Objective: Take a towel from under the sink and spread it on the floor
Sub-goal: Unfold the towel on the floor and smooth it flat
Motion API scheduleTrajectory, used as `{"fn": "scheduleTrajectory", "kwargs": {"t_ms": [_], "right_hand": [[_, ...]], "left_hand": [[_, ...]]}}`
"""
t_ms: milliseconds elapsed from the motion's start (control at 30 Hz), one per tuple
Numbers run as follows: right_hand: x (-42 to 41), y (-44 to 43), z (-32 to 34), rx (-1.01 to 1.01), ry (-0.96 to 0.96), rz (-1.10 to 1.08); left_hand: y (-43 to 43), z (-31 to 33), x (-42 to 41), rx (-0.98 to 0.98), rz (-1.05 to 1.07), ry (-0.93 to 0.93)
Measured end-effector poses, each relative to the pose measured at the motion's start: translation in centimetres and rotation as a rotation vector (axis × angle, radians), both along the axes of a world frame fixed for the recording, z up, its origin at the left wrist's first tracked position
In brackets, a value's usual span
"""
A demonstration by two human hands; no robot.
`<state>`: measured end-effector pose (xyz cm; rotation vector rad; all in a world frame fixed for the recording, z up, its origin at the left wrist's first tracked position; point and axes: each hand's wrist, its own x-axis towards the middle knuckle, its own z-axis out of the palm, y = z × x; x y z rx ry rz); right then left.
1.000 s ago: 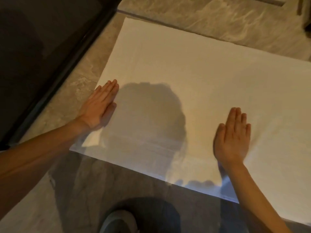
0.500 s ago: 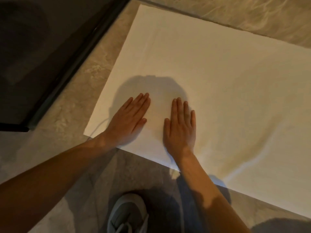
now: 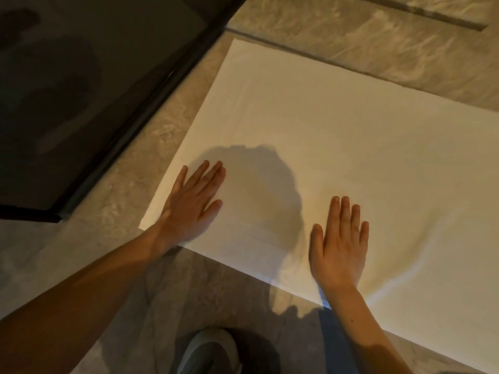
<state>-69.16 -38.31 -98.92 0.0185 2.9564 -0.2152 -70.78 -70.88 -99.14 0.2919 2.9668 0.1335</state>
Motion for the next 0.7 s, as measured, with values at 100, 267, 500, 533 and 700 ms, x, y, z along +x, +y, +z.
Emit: {"fn": "scheduleTrajectory", "kwargs": {"t_ms": [100,267,500,533,700], "right_hand": [[-0.3,-1.4,-0.1,-0.005,0.014,0.014],[-0.8,-3.3,0.1,-0.021,0.017,0.012],[-2.7,-4.2,2.0,-0.275,0.083,-0.080],[-2.9,-4.1,2.1,-0.282,0.094,-0.090],[-1.3,-1.5,0.6,-0.206,0.054,-0.075]], "left_hand": [[-1.3,0.3,0.0,0.001,0.007,-0.003],[-2.7,1.5,-0.4,-0.018,0.043,-0.027],[5.0,2.5,-3.0,-0.026,-0.166,0.109],[7.6,2.5,-3.4,-0.002,-0.217,0.102],[16.9,0.7,-2.1,0.111,-0.438,0.040]]}}
